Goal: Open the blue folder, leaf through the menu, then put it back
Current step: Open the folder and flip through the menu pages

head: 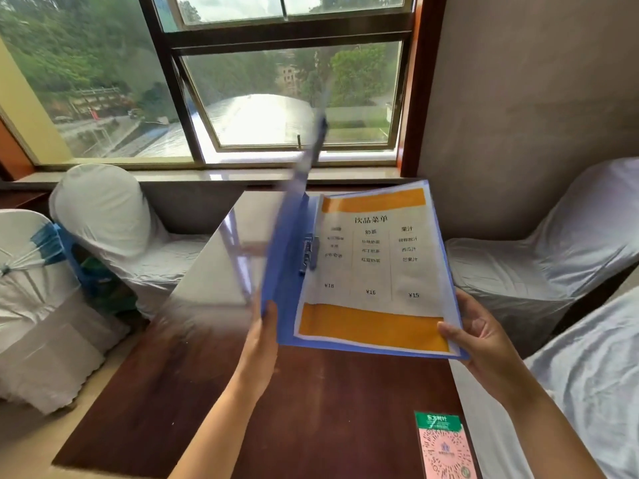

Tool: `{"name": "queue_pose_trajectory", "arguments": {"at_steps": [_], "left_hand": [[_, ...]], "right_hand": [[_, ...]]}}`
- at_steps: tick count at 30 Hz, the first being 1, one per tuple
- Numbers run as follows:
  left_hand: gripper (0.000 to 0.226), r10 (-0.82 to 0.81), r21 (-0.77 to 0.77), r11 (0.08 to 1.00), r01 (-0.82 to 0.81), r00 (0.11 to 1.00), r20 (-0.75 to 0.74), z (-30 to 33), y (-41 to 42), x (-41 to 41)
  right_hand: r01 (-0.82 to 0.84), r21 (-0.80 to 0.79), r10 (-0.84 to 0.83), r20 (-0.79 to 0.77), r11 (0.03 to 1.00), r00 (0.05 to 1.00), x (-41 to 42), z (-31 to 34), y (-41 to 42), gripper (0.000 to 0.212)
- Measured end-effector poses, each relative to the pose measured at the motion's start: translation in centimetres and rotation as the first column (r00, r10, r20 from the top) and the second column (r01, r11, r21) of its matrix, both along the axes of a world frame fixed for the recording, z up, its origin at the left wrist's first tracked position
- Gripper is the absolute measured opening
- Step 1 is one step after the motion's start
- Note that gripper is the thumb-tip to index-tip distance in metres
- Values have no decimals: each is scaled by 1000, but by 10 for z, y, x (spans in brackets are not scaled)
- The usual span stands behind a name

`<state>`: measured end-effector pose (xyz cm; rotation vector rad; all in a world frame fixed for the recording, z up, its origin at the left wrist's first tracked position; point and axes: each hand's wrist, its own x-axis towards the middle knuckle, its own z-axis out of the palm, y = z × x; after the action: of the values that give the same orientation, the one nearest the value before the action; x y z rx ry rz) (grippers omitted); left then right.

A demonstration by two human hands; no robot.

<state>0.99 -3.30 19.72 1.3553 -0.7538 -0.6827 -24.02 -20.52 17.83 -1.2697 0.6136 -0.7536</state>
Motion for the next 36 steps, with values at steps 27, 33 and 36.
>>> {"name": "queue_pose_trajectory", "arguments": {"at_steps": [27,33,36], "left_hand": [[48,33,-125,984,-123,828,-559,-28,30,-2],[41,4,-134,987,-92,836,-548,-28,33,-6],[39,-15,-140,987,-80,821,-571,-28,33,-7]], "right_hand": [[-62,-165,50,-75,984,996,-20,29,9,74],[-55,-271,7,-174,961,985,-11,34,20,81],[22,-331,-88,-186,944,979,-5,32,21,83]]}}
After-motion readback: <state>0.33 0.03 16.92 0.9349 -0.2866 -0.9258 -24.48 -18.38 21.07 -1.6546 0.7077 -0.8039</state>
